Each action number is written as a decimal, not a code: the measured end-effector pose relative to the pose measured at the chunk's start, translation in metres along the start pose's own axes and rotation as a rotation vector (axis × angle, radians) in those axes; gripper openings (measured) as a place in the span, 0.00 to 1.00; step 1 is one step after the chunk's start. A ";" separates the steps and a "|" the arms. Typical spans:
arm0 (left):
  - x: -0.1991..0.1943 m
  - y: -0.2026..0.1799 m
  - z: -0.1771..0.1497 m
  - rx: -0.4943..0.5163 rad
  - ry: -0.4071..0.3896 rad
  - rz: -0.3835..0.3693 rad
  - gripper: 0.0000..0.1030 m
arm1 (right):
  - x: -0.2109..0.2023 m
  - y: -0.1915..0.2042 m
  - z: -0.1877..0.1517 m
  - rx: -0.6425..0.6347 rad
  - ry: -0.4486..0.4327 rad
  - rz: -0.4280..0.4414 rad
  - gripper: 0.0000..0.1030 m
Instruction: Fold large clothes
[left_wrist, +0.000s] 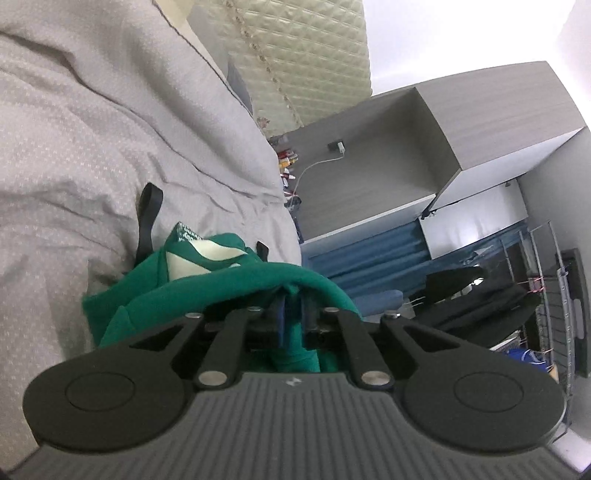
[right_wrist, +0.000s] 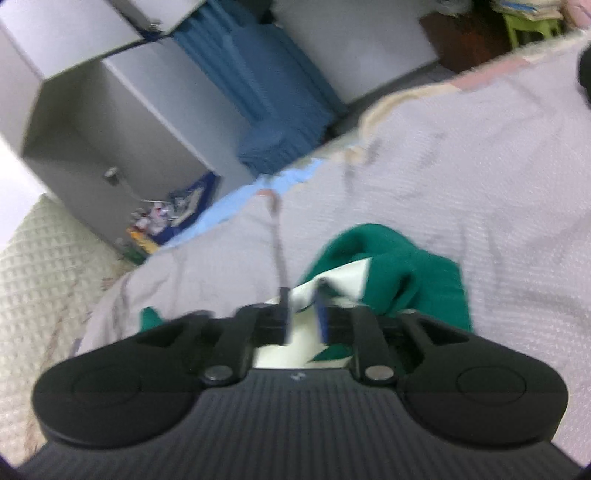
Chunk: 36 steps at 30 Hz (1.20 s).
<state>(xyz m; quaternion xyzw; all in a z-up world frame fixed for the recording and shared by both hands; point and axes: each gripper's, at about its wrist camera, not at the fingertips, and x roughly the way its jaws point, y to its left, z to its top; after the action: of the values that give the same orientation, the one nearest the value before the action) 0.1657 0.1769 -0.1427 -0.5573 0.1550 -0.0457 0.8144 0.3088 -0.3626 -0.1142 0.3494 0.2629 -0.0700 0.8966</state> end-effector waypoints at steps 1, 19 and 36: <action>-0.001 0.001 -0.001 -0.007 0.003 -0.003 0.26 | -0.007 0.006 -0.005 -0.018 -0.007 0.041 0.61; 0.027 -0.006 -0.037 0.078 0.105 -0.076 0.73 | 0.030 0.129 -0.110 -0.373 0.280 0.475 0.37; 0.017 0.012 -0.042 -0.143 0.155 -0.180 0.76 | -0.101 0.123 -0.147 -0.468 0.328 0.792 0.10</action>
<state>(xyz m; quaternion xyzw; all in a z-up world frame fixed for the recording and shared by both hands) 0.1677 0.1394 -0.1716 -0.6204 0.1697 -0.1503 0.7508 0.1986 -0.1792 -0.0805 0.2182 0.2563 0.3935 0.8555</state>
